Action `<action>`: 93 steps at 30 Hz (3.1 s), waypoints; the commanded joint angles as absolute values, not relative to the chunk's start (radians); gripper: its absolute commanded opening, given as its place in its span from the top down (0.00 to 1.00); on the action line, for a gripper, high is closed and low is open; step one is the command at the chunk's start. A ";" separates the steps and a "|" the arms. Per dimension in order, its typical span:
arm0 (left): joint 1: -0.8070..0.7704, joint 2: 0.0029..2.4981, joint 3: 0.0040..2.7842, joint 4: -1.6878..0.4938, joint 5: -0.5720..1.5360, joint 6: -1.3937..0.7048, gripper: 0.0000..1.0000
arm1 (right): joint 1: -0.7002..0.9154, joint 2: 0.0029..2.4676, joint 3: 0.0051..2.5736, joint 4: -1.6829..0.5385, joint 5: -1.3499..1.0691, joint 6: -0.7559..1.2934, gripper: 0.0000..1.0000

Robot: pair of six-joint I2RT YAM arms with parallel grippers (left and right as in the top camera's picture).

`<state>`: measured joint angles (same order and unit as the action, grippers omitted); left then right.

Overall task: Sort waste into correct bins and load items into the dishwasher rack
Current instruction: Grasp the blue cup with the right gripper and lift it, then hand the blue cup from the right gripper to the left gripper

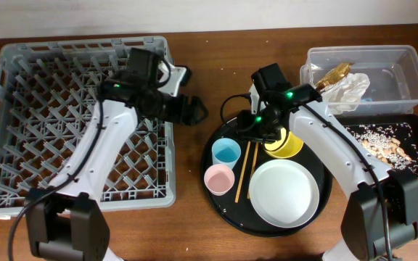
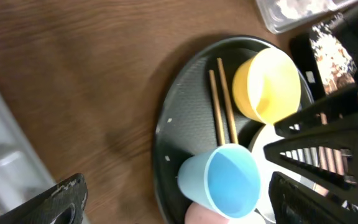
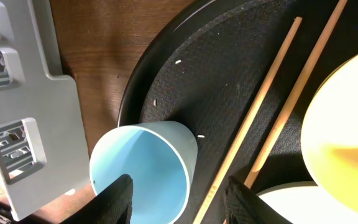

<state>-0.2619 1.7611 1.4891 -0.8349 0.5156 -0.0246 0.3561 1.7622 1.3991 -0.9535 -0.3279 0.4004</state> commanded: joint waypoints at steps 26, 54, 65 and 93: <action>-0.318 1.773 1.506 -0.951 0.272 -0.056 0.11 | 0.426 1.777 1.300 -0.949 -0.302 0.406 0.56; -0.093 1.773 1.522 -0.635 1.574 0.026 0.01 | 0.045 1.629 1.448 -0.634 -1.077 0.258 0.96; -0.089 1.773 1.523 -0.596 1.574 -0.012 0.01 | 0.160 1.629 1.448 -0.299 -1.114 0.380 0.96; -0.008 1.773 1.523 -0.583 1.574 -0.037 0.39 | 0.207 1.674 1.448 -0.339 -0.997 0.379 0.08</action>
